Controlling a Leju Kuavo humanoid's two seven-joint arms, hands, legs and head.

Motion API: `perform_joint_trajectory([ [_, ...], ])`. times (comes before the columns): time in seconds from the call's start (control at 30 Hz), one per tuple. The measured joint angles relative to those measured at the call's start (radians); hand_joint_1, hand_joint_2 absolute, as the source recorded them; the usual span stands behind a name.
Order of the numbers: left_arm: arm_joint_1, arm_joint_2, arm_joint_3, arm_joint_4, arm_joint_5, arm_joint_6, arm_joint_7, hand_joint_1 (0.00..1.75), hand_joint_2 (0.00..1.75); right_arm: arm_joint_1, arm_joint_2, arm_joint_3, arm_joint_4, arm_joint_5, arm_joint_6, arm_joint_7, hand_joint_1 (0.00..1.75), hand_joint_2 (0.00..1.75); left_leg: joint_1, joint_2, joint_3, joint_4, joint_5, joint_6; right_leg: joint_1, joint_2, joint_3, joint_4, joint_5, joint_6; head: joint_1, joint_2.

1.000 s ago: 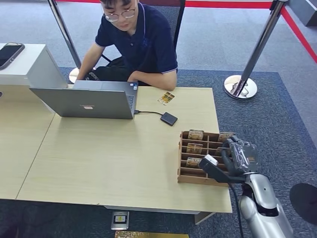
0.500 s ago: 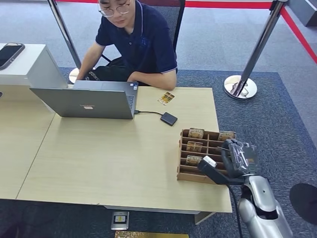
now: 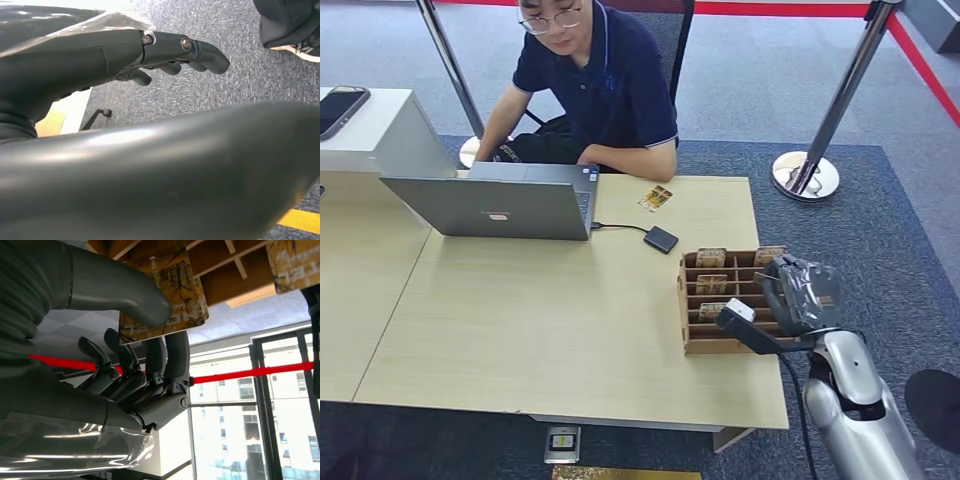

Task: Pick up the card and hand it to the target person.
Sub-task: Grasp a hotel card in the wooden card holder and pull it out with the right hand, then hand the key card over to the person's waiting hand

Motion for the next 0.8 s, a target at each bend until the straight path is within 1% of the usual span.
perform_joint_trajectory([
  [0.33,0.000,0.000,0.007,0.006,0.007,0.000,0.008,0.00,0.00,-0.120,-0.063,0.082,-0.013,-0.076,0.021,-0.044,1.55,1.75,0.000,0.000,0.000,0.000,0.000,0.000,0.000,0.000,0.000,0.000,0.000,0.000,0.000,0.000],
  [0.53,0.001,0.000,0.015,0.008,0.003,-0.004,0.011,0.00,0.00,-0.200,-0.092,0.136,-0.029,-0.158,0.034,-0.060,1.49,1.75,0.000,0.000,0.000,0.000,0.000,0.000,0.000,0.000,0.000,0.000,0.000,0.000,0.000,0.000],
  [0.63,0.002,0.000,0.016,0.008,-0.002,-0.010,0.012,0.00,0.00,-0.249,-0.096,0.169,-0.026,-0.189,0.036,-0.064,1.48,1.75,0.000,0.000,0.000,0.000,0.000,0.000,0.000,0.000,0.000,0.001,0.000,0.000,0.000,0.000],
  [0.8,0.001,0.000,0.016,0.008,-0.006,-0.012,0.012,0.00,0.00,-0.320,-0.073,0.220,0.004,-0.203,0.032,-0.066,1.48,1.75,0.000,0.000,0.000,0.000,0.001,0.000,0.000,0.000,0.000,0.001,0.000,0.000,0.000,0.000],
])
